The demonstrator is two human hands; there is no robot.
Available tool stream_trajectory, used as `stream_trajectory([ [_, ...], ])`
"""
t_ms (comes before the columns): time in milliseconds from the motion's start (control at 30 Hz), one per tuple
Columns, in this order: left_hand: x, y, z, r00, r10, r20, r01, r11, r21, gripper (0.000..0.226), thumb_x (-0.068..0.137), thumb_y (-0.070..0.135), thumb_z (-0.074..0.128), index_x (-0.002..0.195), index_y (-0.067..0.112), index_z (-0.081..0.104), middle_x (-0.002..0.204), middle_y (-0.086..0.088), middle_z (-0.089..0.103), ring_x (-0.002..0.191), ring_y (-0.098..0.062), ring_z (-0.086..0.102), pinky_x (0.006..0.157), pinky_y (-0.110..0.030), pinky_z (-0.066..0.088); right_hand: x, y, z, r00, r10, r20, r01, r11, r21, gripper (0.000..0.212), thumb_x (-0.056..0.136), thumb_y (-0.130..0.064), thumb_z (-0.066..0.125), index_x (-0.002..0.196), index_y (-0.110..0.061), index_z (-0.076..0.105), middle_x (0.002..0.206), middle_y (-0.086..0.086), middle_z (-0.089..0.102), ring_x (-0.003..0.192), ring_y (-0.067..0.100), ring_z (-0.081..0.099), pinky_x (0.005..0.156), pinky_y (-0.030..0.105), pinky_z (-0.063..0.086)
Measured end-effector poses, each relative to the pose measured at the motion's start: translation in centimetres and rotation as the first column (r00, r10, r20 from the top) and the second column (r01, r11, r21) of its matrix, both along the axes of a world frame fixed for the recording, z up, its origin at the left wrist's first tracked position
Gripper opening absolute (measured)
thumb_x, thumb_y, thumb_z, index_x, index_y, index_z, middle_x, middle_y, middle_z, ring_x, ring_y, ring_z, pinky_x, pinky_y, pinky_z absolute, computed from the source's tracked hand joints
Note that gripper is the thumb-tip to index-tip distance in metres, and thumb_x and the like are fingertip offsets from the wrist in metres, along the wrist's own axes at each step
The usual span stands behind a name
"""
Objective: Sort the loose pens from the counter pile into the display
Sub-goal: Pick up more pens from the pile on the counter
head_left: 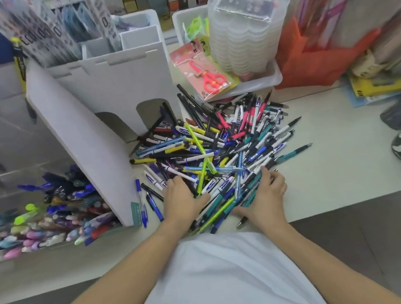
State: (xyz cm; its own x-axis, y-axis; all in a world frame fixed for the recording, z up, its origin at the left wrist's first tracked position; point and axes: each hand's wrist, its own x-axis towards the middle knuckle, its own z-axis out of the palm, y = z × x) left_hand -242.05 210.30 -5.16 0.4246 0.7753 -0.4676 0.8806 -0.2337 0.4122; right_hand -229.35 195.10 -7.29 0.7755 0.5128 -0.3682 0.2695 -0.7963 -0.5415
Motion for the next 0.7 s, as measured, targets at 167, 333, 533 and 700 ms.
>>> stream_trajectory([
  [167,0.7,0.4,0.6,0.987,-0.124,-0.099,0.123,0.992,-0.013,0.053,0.080,0.048,0.077,0.102,0.011,0.047,0.095,-0.003,0.054,0.086,-0.021,0.051,0.068,-0.031,0.040,-0.3,-0.1,0.7,0.972,-0.175,-0.155,0.202,0.963,0.176,0.109,0.058,-0.020,0.098,0.146,-0.010,0.034,0.129,-0.002,0.021,0.127,0.017,0.036,0.107,0.020,0.036],
  [333,1.0,1.8,1.2,0.973,-0.180,-0.147,0.153,0.972,-0.181,0.049,0.078,0.047,0.080,0.085,0.016,0.044,0.076,0.002,0.049,0.063,-0.011,0.045,0.048,-0.027,0.030,-0.7,-0.6,0.9,0.723,-0.475,-0.502,0.600,0.792,0.114,0.097,0.071,-0.016,0.092,0.146,-0.005,0.032,0.132,0.010,0.047,0.106,0.025,0.062,0.100,0.040,0.052],
  [533,1.6,2.3,0.7,0.995,-0.079,-0.057,0.051,0.920,-0.388,0.048,0.079,0.050,0.079,0.083,0.013,0.049,0.075,-0.002,0.049,0.064,-0.016,0.047,0.054,-0.030,0.034,-0.7,0.9,1.8,0.621,-0.436,-0.651,0.609,0.792,0.050,0.015,0.091,-0.016,0.074,0.090,-0.002,0.069,0.076,0.006,0.073,0.065,0.019,0.071,0.075,0.045,0.062],
  [700,1.2,1.8,0.1,0.990,0.134,0.046,-0.076,0.777,-0.625,0.062,0.073,0.054,0.081,0.115,0.014,0.058,0.106,-0.003,0.067,0.088,-0.016,0.062,0.067,-0.029,0.048,-0.9,3.2,2.9,0.617,-0.353,-0.704,0.539,0.841,0.051,0.033,0.098,-0.026,0.066,0.097,0.007,0.063,0.089,0.021,0.073,0.076,0.033,0.075,0.078,0.054,0.062],
])
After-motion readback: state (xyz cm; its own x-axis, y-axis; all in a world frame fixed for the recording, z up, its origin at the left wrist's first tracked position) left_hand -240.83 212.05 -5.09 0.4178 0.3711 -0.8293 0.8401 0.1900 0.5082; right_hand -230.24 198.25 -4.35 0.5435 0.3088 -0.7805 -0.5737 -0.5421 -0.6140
